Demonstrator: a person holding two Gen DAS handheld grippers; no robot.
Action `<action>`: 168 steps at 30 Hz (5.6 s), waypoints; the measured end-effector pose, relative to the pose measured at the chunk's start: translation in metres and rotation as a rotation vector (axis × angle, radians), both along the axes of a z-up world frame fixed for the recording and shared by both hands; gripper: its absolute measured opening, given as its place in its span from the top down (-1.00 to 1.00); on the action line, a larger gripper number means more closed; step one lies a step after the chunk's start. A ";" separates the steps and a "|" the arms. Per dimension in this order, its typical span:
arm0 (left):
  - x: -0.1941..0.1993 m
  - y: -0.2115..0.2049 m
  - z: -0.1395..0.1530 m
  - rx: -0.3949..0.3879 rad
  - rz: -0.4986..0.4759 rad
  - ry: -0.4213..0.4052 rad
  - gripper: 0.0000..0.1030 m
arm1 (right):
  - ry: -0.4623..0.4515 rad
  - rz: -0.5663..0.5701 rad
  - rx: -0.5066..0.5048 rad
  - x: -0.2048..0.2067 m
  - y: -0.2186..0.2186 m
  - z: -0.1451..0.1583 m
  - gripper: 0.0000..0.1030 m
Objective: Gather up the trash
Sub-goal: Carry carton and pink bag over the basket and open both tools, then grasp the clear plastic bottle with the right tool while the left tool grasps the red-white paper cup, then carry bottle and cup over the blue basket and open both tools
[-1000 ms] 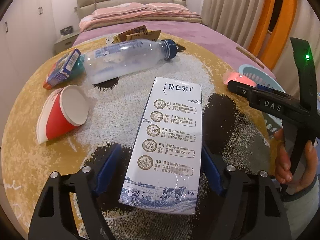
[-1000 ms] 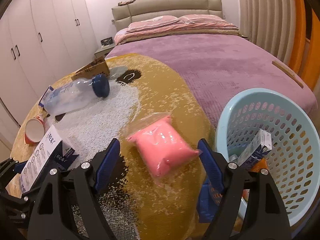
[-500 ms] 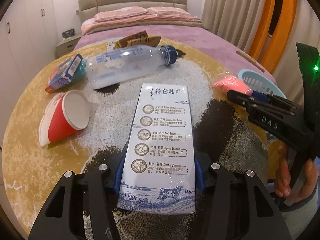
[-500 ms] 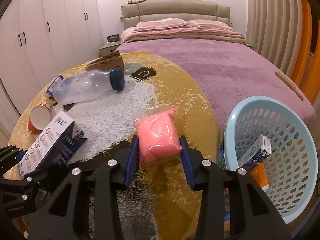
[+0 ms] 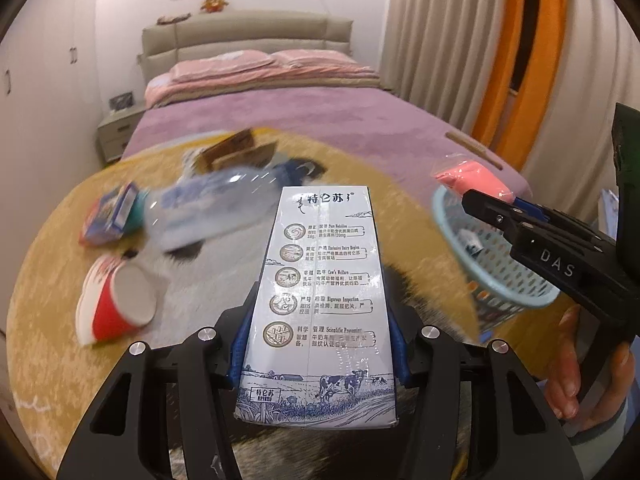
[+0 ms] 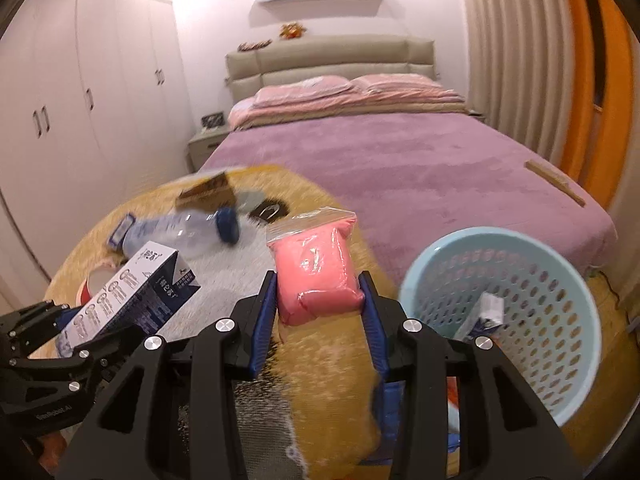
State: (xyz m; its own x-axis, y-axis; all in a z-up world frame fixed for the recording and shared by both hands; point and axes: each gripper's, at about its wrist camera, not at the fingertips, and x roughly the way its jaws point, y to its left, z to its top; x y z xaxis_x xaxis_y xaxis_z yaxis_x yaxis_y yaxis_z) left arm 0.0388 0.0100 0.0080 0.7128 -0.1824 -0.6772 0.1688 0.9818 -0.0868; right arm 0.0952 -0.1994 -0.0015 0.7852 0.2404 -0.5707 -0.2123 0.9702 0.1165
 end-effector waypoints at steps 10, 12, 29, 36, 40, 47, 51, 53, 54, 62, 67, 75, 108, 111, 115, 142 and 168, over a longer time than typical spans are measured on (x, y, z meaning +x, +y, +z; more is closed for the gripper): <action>0.030 -0.065 0.026 -0.033 -0.155 -0.028 0.00 | -0.043 -0.202 0.036 -0.008 -0.072 0.027 0.28; 0.041 -0.083 0.027 -0.075 -0.213 0.015 0.00 | -0.040 -0.266 0.034 -0.007 -0.086 0.026 0.28; 0.107 -0.210 -0.013 -0.158 -0.389 0.209 0.00 | 0.176 -0.610 0.168 0.018 -0.206 -0.028 0.28; 0.100 -0.205 -0.012 -0.157 -0.377 0.140 -0.46 | 0.217 -0.601 0.178 0.028 -0.208 -0.041 -0.08; 0.093 -0.189 -0.007 -0.170 -0.371 0.125 -0.46 | 0.208 -0.596 0.186 0.021 -0.206 -0.039 -0.18; 0.073 -0.154 0.005 -0.173 -0.337 0.071 -0.46 | 0.149 -0.534 0.166 0.010 -0.182 -0.016 -0.18; 0.058 -0.126 0.014 -0.181 -0.287 0.032 -0.46 | 0.112 -0.478 0.135 0.008 -0.154 0.000 -0.18; 0.051 -0.110 0.020 -0.182 -0.263 0.009 -0.46 | 0.094 -0.437 0.128 0.007 -0.136 0.007 -0.18; 0.046 -0.099 0.024 -0.180 -0.246 -0.006 -0.46 | 0.087 -0.419 0.125 0.006 -0.130 0.009 -0.18; 0.018 -0.014 0.043 -0.154 -0.057 -0.080 -0.46 | 0.056 -0.231 0.098 0.011 -0.049 0.021 -0.18; 0.005 0.045 0.041 -0.070 0.113 -0.091 -0.46 | 0.058 -0.103 0.064 0.026 0.005 0.020 -0.18; 0.005 0.119 0.011 0.004 0.286 -0.012 -0.46 | 0.093 0.078 0.055 0.064 0.074 0.011 -0.18; -0.039 0.206 -0.033 -0.030 0.312 0.136 -0.19 | 0.376 0.421 0.018 0.099 0.161 -0.033 -0.03; -0.041 0.208 -0.031 -0.093 0.265 0.132 -0.42 | 0.395 0.469 0.018 0.079 0.166 -0.034 -0.04; -0.037 0.206 -0.031 -0.160 0.246 0.136 -0.54 | 0.362 0.511 0.048 0.060 0.169 -0.024 -0.06; -0.010 0.184 -0.046 -0.090 0.430 0.080 -0.45 | 0.210 0.338 -0.141 0.086 0.213 -0.061 -0.13; 0.003 0.051 0.014 -0.076 0.073 -0.099 -0.32 | 0.118 0.103 0.165 0.021 0.021 0.001 -0.08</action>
